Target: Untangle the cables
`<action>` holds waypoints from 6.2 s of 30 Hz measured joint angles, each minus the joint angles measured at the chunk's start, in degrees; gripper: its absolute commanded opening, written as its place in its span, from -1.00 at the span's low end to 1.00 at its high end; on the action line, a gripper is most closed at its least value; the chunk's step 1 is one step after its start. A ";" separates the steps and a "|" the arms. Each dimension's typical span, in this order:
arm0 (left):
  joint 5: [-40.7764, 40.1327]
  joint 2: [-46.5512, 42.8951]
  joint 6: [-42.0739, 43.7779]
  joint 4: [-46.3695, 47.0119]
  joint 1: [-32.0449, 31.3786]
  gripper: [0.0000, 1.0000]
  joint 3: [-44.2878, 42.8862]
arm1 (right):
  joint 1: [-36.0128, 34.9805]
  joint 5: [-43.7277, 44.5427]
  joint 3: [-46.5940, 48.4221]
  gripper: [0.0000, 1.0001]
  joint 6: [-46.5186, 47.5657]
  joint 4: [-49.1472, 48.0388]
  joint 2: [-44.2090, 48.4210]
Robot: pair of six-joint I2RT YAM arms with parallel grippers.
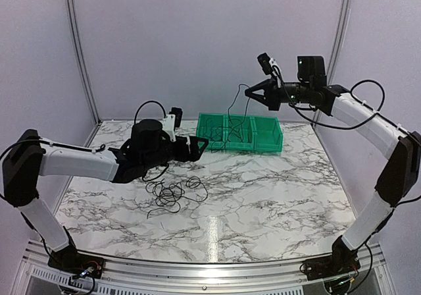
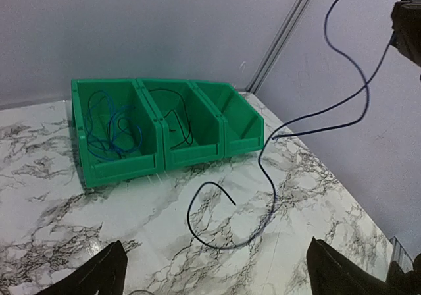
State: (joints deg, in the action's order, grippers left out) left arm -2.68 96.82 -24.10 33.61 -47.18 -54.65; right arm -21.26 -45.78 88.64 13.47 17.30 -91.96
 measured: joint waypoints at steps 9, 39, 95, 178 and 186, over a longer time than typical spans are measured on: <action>-2.19 -9.11 13.60 -17.31 0.04 0.98 -6.05 | 0.02 10.71 7.72 -1.00 3.78 0.59 -5.70; -8.22 -21.14 26.18 -24.04 0.72 0.98 -0.76 | 3.98 34.91 35.60 -1.00 3.02 4.39 -38.40; -29.77 -18.86 26.34 -27.36 2.73 0.98 -1.68 | 1.07 27.78 38.32 -1.00 0.94 8.55 -50.05; -10.19 -6.23 7.76 -37.77 2.71 0.82 -7.87 | -7.50 7.82 -12.76 -0.29 11.41 -2.29 -14.23; -12.31 -12.92 0.59 -32.48 2.71 0.86 9.14 | -16.02 15.43 0.79 -0.17 15.80 3.23 -27.93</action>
State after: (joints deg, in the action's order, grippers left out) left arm -14.98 83.90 -23.51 1.13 -44.47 -45.52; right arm -37.28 -30.35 89.43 29.28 20.53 -119.90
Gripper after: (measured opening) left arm 0.925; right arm 0.397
